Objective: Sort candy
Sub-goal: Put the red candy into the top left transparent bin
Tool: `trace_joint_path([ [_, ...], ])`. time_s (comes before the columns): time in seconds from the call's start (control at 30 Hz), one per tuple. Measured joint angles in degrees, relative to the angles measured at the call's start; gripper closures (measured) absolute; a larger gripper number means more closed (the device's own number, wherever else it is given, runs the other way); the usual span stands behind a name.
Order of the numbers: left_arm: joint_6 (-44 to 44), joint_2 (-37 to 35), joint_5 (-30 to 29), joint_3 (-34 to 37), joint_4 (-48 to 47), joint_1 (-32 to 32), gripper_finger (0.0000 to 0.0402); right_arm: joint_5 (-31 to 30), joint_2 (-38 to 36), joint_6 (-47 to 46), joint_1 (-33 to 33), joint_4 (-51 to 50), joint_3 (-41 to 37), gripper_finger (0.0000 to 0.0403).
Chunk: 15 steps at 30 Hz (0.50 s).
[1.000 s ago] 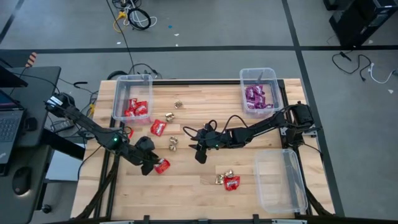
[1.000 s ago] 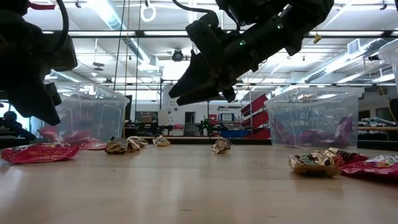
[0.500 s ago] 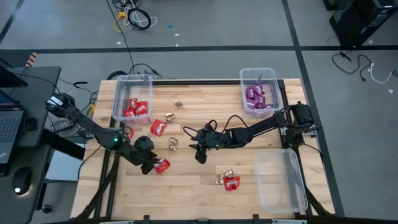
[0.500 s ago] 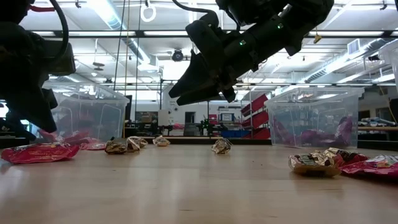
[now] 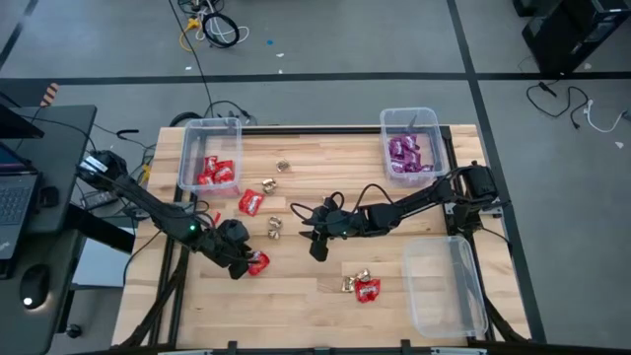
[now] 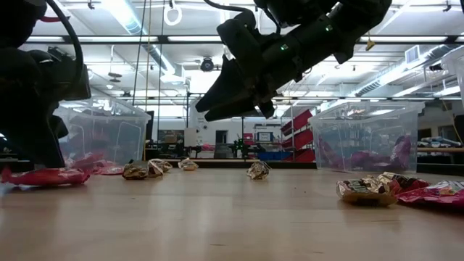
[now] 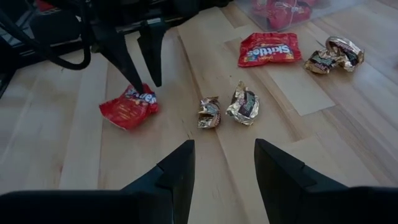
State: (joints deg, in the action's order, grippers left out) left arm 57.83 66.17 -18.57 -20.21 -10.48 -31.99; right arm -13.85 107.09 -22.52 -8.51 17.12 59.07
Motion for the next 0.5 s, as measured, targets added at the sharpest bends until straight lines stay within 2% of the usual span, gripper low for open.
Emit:
trace_joint_path([
  [0.5,1.37,3.43,-0.04,-0.15,-0.47,-0.02,0.0285,0.02,0.00,-0.02,-0.04,0.40,0.00,0.0252],
])
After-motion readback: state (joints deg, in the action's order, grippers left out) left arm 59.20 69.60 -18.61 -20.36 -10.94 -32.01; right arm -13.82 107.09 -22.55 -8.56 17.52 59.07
